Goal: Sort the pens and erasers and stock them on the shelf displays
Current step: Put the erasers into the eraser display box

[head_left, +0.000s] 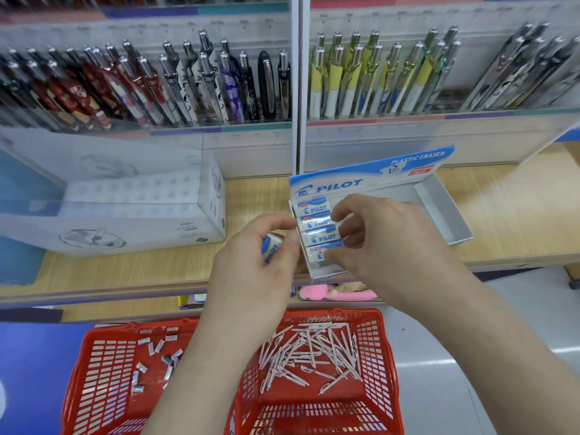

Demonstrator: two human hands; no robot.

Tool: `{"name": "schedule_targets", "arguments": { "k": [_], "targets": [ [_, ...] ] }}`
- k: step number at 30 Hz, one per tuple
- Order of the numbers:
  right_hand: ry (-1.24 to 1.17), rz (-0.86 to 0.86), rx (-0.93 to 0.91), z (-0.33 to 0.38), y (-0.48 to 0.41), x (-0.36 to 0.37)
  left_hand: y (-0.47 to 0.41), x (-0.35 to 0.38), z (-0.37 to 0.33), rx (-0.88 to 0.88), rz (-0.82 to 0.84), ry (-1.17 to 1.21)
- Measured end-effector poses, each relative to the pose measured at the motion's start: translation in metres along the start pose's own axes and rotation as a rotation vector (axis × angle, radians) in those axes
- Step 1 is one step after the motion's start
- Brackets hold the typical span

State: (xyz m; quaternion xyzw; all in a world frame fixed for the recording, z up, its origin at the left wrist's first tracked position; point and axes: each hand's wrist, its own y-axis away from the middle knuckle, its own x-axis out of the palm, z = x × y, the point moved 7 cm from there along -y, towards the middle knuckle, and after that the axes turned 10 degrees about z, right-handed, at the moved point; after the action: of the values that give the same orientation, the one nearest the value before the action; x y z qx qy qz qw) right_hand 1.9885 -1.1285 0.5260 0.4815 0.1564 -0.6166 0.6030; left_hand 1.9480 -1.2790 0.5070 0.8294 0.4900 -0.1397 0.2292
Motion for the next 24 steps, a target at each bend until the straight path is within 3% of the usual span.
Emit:
{"name": "schedule_targets", "arguments": {
  "k": [2,4,6,8,11,14,17,19,22,24],
  "targets": [
    [-0.052,-0.048,-0.025,-0.002,0.004,-0.009,0.004,-0.005,-0.004,0.029,-0.026,0.169],
    [-0.334,-0.047,-0.05,-0.007,0.01,-0.015,0.009,-0.007,-0.013,0.052,-0.022,0.427],
    [-0.758,0.191,-0.07,-0.004,0.018,-0.003,0.013,-0.003,-0.025,0.095,0.026,0.603],
    [-1.028,0.429,-0.116,0.005,0.03,0.013,0.014,0.007,-0.036,0.129,0.092,0.689],
    [-1.232,0.487,-0.176,0.009,0.034,0.022,0.016,0.025,-0.046,0.135,0.229,0.688],
    [-1.508,0.552,-0.131,0.004,0.036,0.024,0.021,0.031,-0.048,0.175,0.338,0.511],
    [-1.578,0.542,-0.095,0.001,0.039,0.025,0.023,0.04,-0.042,0.155,0.458,0.352],
    [-1.603,0.466,-0.068,-0.004,0.038,0.025,0.024,0.042,-0.044,0.197,0.396,0.233],
    [-1.58,0.351,-0.015,-0.014,0.035,0.023,0.03,0.03,-0.054,0.279,0.088,0.035],
    [-1.509,0.288,0.024,-0.021,0.035,0.02,0.033,0.024,-0.053,0.265,-0.021,0.066]
  ]
}}
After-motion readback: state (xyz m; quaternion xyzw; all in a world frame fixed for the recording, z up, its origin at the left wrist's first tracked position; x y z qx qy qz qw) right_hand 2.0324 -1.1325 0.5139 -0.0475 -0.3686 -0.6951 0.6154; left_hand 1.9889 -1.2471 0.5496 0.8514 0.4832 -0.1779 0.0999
